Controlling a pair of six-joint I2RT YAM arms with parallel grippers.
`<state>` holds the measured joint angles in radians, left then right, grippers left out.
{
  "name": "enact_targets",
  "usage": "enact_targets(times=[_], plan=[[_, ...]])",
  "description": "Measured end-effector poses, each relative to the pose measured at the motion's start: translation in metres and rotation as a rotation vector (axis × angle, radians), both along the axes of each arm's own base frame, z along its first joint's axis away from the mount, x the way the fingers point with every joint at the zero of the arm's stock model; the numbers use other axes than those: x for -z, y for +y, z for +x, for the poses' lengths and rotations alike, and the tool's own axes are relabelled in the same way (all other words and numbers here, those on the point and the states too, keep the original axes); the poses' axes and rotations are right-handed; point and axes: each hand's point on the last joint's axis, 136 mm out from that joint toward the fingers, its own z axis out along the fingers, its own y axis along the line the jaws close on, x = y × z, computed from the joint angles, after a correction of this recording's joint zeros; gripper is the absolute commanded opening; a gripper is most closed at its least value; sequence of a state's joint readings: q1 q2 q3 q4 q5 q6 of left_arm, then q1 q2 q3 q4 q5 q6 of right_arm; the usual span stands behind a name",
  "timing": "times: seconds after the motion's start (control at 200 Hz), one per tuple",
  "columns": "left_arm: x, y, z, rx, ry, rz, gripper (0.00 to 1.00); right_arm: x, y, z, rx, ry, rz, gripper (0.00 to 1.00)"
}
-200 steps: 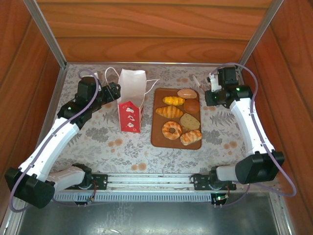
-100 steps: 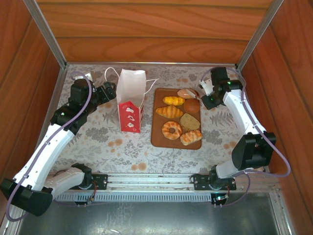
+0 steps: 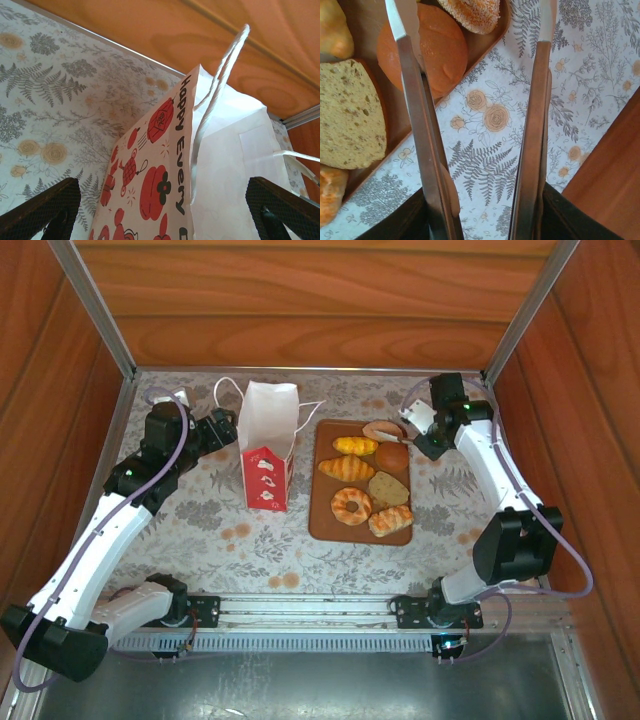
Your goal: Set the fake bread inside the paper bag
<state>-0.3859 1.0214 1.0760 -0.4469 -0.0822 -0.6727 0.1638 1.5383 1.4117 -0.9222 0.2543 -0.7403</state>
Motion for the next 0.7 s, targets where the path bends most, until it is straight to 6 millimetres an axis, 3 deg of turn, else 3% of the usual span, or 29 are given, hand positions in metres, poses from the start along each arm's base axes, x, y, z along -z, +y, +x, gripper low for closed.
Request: enact_targets(times=[0.21,0.7], plan=[[0.0,0.0,0.0,0.0,0.002,0.0,0.91,-0.001,0.003,0.01,-0.037,0.003,-0.012,0.45],[0.001,0.0,0.0,0.002,0.003,0.0,0.91,0.031,0.012,0.027,-0.076,0.09,0.008,0.46]])
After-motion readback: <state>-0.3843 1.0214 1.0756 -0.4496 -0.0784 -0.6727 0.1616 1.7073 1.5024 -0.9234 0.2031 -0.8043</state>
